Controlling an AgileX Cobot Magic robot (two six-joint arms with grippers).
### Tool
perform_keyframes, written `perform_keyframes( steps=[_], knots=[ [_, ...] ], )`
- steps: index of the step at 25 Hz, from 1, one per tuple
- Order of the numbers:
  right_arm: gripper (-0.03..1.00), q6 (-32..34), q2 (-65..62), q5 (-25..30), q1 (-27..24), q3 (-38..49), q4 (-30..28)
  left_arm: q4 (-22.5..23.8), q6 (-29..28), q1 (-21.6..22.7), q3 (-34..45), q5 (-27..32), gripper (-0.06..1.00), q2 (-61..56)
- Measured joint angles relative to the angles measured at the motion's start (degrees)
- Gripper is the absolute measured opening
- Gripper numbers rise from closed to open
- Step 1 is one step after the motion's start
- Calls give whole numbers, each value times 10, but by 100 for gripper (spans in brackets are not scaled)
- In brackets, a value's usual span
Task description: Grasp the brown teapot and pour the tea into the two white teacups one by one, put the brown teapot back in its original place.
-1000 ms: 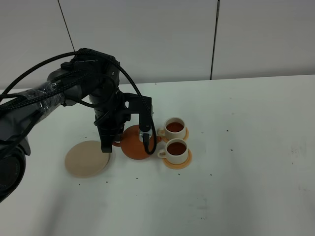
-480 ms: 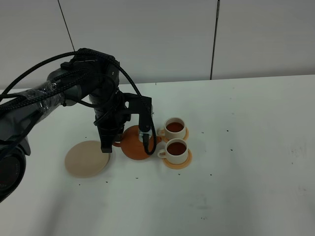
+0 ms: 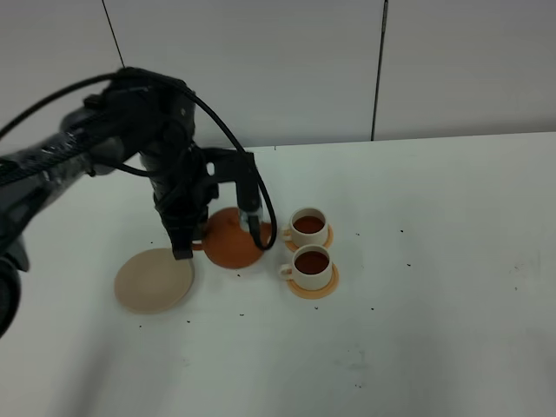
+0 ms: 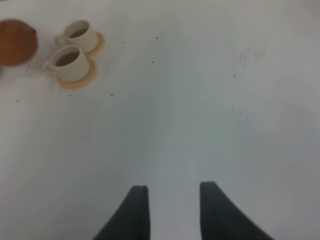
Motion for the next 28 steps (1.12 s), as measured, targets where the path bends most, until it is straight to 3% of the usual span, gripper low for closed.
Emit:
perform_keyframes(
  steps=[7, 15, 19, 24, 28],
  knots=[
    [24, 0, 0, 0, 0, 0, 0, -1, -174, 33, 0, 46, 17, -43],
    [24, 0, 0, 0, 0, 0, 0, 29, -405, 46, 0, 46, 17, -45],
    [24, 0, 0, 0, 0, 0, 0, 31, -471, 46, 7, 46, 17, -46],
    [24, 0, 0, 0, 0, 0, 0, 30, -523, 46, 76, 39, 17, -54],
    [24, 0, 0, 0, 0, 0, 0, 30, -570, 46, 152, -27, 17, -76]
  ],
)
